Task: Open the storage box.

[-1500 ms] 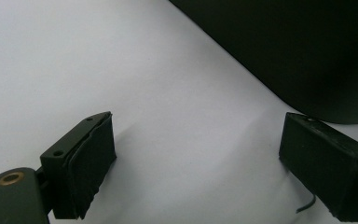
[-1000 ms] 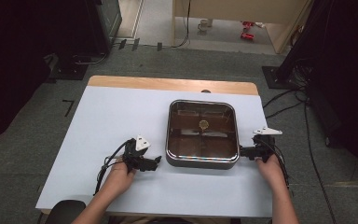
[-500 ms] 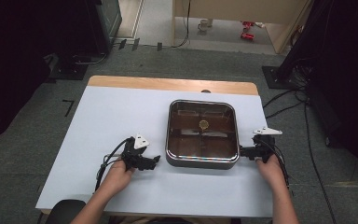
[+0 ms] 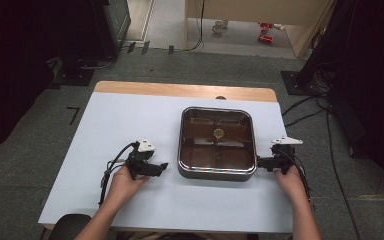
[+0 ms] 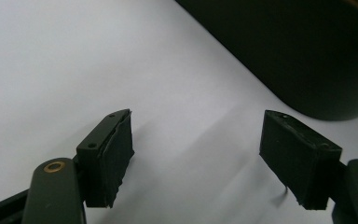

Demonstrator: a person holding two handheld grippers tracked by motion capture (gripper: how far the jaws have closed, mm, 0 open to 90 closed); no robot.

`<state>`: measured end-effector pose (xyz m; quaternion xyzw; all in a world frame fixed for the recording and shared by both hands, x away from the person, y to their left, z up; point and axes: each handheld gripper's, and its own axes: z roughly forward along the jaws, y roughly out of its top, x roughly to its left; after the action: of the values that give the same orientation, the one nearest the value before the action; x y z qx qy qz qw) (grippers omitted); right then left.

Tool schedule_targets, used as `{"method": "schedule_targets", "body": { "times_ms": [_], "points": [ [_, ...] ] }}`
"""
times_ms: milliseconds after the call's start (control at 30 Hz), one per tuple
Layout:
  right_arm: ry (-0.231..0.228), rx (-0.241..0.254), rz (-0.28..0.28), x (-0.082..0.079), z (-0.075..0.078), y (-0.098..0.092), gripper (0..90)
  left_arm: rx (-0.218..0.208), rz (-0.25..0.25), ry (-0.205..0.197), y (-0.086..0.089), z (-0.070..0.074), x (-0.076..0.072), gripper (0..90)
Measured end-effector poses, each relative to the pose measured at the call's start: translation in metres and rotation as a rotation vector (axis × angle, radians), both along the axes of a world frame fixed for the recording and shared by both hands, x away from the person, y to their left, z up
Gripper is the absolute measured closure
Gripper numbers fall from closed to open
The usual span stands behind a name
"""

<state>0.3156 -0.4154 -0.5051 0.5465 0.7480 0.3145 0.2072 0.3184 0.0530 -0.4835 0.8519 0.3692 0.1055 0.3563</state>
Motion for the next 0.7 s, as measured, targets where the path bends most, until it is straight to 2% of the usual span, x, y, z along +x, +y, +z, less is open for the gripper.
{"method": "schedule_targets", "body": {
  "times_ms": [33, 67, 167, 267, 333, 367, 433, 533, 567, 600, 667, 700],
  "points": [
    [0.0, 0.0, 0.0, 0.0, 0.0, 0.0, 0.0, -0.026, -0.004, -0.02, 0.002, 0.003, -0.001, 26.4],
    [0.0, 0.0, 0.0, 0.0, 0.0, 0.0, 0.0, -0.055, -0.017, -0.015, 0.003, 0.005, -0.001, 26.4],
    [0.001, 0.0, 0.001, 0.0, 0.0, 0.0, 0.0, -0.088, -0.042, -0.017, 0.003, 0.01, -0.002, 29.7],
    [0.001, 0.0, 0.001, 0.0, 0.0, 0.0, 0.0, -0.075, -0.064, 0.055, -0.002, 0.021, 0.0, 31.5],
    [0.001, 0.0, 0.001, 0.0, 0.0, 0.0, 0.0, -0.086, -0.071, 0.074, -0.004, 0.027, 0.0, 31.6],
    [0.001, 0.001, 0.001, 0.0, 0.0, 0.0, 0.0, -0.091, -0.077, 0.072, -0.005, 0.029, -0.001, 31.7],
    [0.001, 0.001, 0.001, 0.0, 0.0, 0.0, 0.0, -0.088, -0.092, 0.041, -0.009, 0.034, -0.004, 31.8],
    [0.001, 0.001, 0.002, 0.0, 0.0, 0.0, 0.0, -0.053, -0.107, -0.007, -0.016, 0.038, -0.007, 31.8],
    [0.001, 0.001, 0.002, 0.0, 0.0, 0.0, 0.0, -0.042, -0.106, -0.011, -0.018, 0.04, -0.006, 31.9],
    [0.001, 0.001, 0.002, 0.0, 0.0, 0.0, 0.0, -0.036, -0.101, 0.005, -0.02, 0.041, -0.004, 32.4],
    [0.001, 0.001, 0.001, 0.0, 0.0, 0.0, 0.0, -0.056, -0.12, 0.02, -0.022, 0.045, 0.0, 34.5],
    [0.002, 0.002, 0.0, 0.0, 0.0, 0.0, 0.0, -0.061, -0.123, 0.008, -0.023, 0.047, 0.0, 34.5]
  ]
}}
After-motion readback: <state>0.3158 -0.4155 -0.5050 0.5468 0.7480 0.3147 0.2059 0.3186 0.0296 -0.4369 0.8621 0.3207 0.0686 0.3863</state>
